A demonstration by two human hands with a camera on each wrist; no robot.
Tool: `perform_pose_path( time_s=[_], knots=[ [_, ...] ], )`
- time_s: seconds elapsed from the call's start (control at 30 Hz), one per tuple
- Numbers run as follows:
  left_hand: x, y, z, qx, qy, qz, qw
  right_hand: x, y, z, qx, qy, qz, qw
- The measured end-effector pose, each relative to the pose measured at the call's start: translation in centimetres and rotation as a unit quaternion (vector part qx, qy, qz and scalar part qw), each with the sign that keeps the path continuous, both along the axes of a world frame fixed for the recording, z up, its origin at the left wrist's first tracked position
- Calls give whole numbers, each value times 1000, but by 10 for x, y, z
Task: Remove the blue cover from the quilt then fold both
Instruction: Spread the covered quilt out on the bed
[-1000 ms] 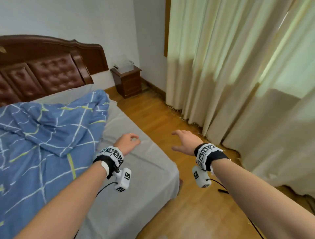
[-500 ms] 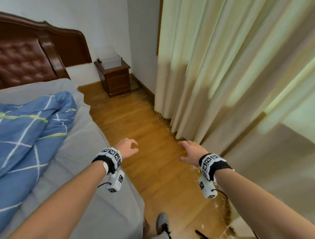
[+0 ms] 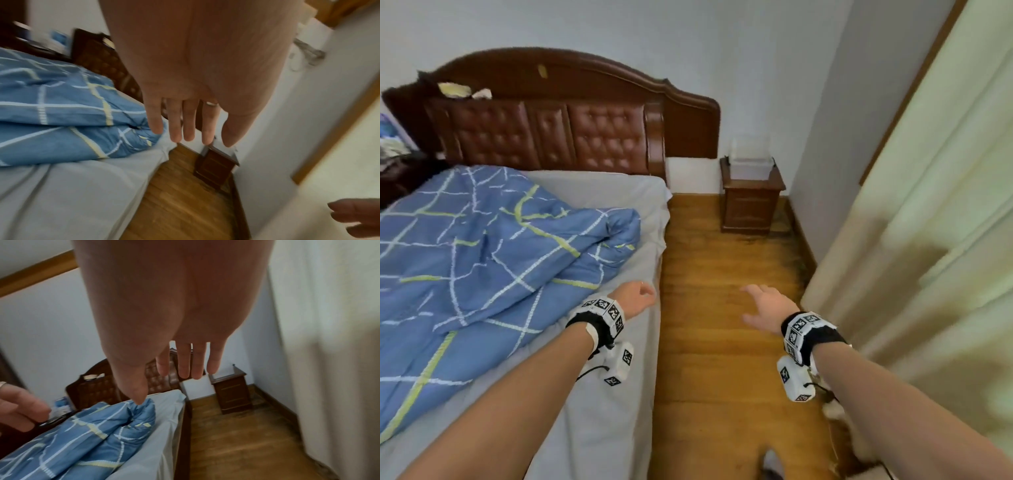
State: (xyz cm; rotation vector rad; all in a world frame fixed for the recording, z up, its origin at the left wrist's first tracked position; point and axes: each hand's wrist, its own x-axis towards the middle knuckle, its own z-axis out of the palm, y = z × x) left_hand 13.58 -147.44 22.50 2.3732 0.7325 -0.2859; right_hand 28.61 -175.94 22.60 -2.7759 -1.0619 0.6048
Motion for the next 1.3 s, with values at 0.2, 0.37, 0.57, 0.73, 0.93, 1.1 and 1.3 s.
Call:
perform_pose_path(
  time_s=[0.2,0.37,0.57,0.73,0.93,1.1,1.3],
  knots=[
    [12,49,3,-15,-10,259,966,118,143,6,17,7,187,982],
    [-14,104,-4,-82,-70,473,875,138,276,10,20,22,345,938],
    [0,200,-35,-141,-158,637,741,155,453,-18,5,-17,470,882],
    [30,284,-90,-163,-171,689,685,152,595,-55,-56,-32,528,847],
    [58,353,-131,-194,-160,726,641,118,729,-139,-171,-40,568,804],
    [63,388,-201,-201,-172,788,556,92,801,-256,-211,-119,551,799],
    [137,424,-262,-242,-156,823,490,157,854,-311,-108,-105,526,837]
  ],
)
